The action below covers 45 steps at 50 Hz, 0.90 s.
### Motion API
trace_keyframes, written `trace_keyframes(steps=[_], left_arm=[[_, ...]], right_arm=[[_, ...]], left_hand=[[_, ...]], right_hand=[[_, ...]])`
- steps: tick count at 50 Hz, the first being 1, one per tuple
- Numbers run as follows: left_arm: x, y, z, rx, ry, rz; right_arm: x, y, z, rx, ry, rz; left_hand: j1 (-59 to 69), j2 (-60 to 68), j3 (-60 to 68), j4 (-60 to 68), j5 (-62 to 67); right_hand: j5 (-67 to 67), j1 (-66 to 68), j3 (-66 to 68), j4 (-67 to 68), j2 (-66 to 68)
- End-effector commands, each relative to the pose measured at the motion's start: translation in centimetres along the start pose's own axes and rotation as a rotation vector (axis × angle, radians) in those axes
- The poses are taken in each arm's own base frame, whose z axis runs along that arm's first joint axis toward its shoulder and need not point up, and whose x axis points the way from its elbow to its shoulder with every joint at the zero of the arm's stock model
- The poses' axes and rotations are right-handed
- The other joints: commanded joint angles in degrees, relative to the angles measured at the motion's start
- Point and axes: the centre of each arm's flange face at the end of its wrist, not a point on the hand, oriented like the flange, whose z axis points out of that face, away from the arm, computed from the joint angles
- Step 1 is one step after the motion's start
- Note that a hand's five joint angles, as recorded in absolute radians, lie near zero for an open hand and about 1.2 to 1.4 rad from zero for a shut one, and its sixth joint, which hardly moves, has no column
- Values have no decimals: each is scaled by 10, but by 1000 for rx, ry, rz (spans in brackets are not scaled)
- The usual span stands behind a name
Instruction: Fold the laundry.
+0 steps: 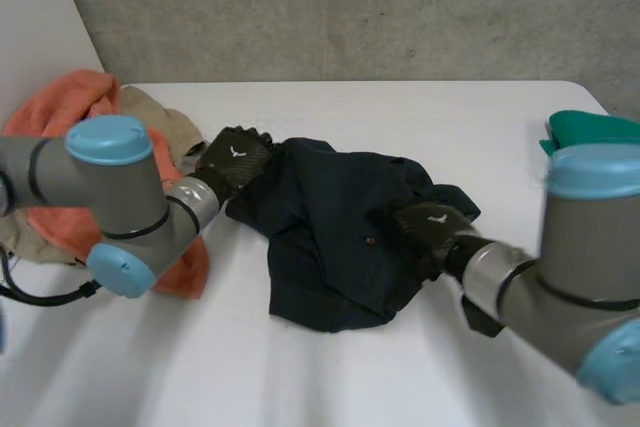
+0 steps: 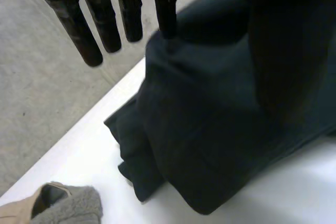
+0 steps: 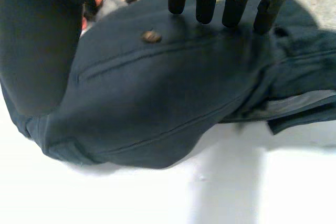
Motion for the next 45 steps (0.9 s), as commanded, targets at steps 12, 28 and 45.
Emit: trace_keyframes(steps=[12, 28, 45], left_arm=[[11, 8, 12, -5, 11, 37], [-47, -191, -123, 419, -274, -48], [-47, -187, -116, 407, -250, -126]], right_arm=[[-9, -13, 22, 163, 156, -246], [-16, -160, -82, 521, 316, -585], [64, -192, -31, 485, 375, -585]], left_hand=[[611, 614, 619, 616, 615], [611, 614, 619, 616, 615], [611, 614, 619, 616, 615]], right_hand=[[673, 669, 676, 677, 676], [673, 669, 676, 677, 676], [673, 669, 676, 677, 676]])
